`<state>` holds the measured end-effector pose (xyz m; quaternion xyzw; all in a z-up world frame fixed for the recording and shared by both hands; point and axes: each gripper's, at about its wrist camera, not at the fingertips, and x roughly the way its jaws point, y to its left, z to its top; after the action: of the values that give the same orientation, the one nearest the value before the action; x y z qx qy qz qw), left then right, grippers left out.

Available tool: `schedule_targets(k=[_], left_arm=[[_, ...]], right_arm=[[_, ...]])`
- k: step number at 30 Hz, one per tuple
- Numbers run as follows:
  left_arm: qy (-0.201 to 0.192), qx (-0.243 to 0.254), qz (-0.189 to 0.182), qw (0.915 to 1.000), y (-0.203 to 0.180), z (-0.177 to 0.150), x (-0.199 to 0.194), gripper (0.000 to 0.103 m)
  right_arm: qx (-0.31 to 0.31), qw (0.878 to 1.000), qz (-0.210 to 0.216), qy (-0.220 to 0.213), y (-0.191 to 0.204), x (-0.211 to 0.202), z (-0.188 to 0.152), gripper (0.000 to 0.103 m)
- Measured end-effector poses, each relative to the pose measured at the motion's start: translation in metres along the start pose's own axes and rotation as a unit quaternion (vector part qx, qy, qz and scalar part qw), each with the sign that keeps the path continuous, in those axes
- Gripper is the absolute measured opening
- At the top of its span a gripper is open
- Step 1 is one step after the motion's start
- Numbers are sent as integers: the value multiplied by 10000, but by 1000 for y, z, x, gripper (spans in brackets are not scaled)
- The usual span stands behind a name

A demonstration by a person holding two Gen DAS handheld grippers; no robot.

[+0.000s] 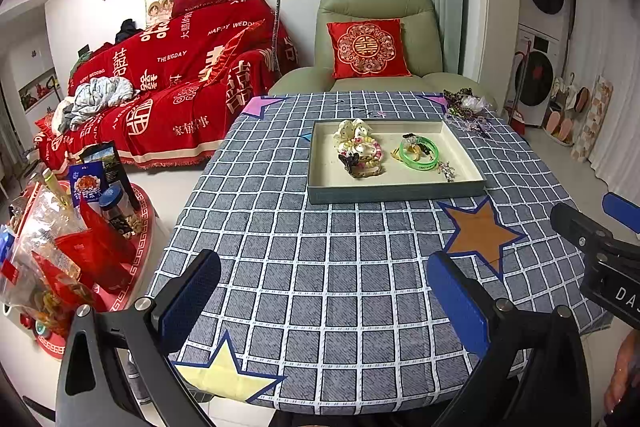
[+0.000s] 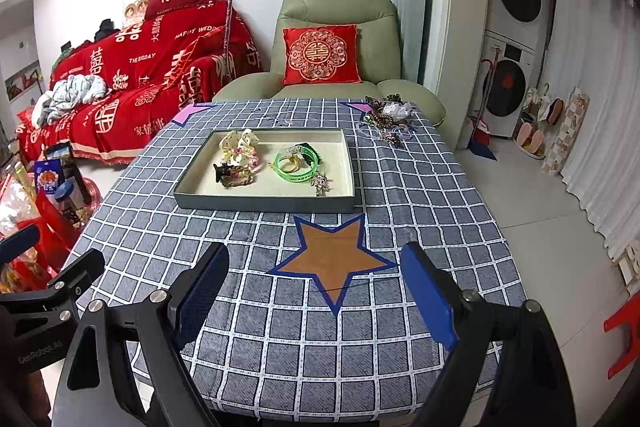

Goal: Organize jewelry

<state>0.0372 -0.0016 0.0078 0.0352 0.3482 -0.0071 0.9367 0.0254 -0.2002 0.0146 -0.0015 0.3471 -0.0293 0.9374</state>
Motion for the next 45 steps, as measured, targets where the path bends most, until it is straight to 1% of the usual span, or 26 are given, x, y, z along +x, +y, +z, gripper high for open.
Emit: schedule_targets(k=[45], left_arm=[[-6,7,18,10000,-1,3,0,103]], right_arm=[[-7,10000,20,0,3,-2,1,89]])
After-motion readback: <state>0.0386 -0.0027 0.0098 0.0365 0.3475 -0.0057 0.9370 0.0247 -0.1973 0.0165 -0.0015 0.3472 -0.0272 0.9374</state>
